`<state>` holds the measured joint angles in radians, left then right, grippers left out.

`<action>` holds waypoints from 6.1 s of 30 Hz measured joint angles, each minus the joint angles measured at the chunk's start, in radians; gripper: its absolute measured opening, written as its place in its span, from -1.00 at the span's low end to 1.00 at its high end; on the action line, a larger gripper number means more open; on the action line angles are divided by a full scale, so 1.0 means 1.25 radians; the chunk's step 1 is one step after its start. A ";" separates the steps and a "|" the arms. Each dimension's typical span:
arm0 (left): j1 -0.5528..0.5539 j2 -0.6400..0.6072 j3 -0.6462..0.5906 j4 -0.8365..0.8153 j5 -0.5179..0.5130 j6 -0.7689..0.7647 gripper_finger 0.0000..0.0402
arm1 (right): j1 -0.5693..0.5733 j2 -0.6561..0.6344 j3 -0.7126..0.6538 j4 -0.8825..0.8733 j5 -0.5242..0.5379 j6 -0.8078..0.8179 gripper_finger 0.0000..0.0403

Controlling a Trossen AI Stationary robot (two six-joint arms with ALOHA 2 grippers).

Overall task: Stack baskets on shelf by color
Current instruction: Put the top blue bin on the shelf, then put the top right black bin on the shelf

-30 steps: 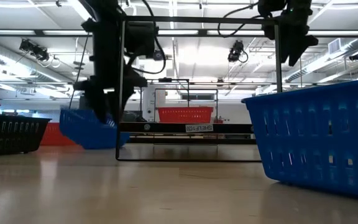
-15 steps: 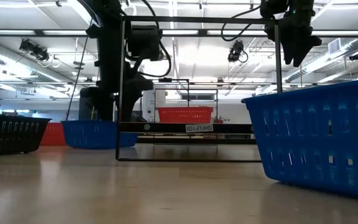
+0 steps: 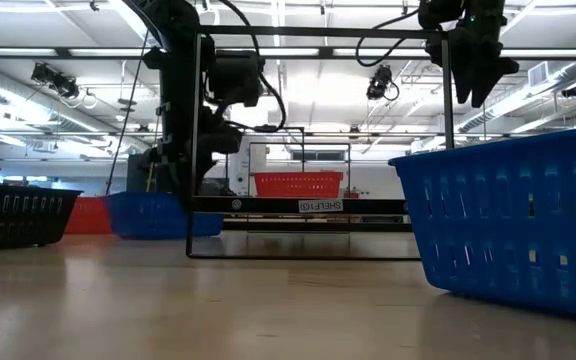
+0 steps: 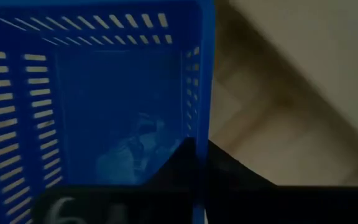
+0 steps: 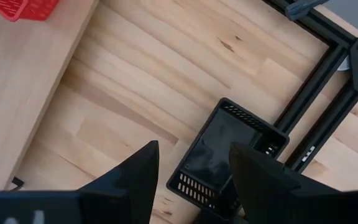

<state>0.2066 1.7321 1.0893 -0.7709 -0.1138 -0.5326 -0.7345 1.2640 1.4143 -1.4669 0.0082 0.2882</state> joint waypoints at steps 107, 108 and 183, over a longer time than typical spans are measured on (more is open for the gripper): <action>-0.064 0.089 0.508 -0.050 0.136 0.388 -0.42 | 0.053 -0.002 -0.013 0.022 0.017 0.225 -0.01; -0.064 0.088 0.531 -0.058 0.136 0.385 -0.41 | 0.052 -0.002 -0.027 0.017 0.023 0.234 -0.01; 0.063 -0.282 0.798 -0.120 0.062 0.436 -0.42 | 0.496 0.096 0.086 0.263 -0.232 0.058 -0.98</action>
<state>0.2848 1.3795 2.0869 -0.9212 -0.0358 0.0118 -0.1149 1.3841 1.5221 -1.1379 -0.2817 0.3607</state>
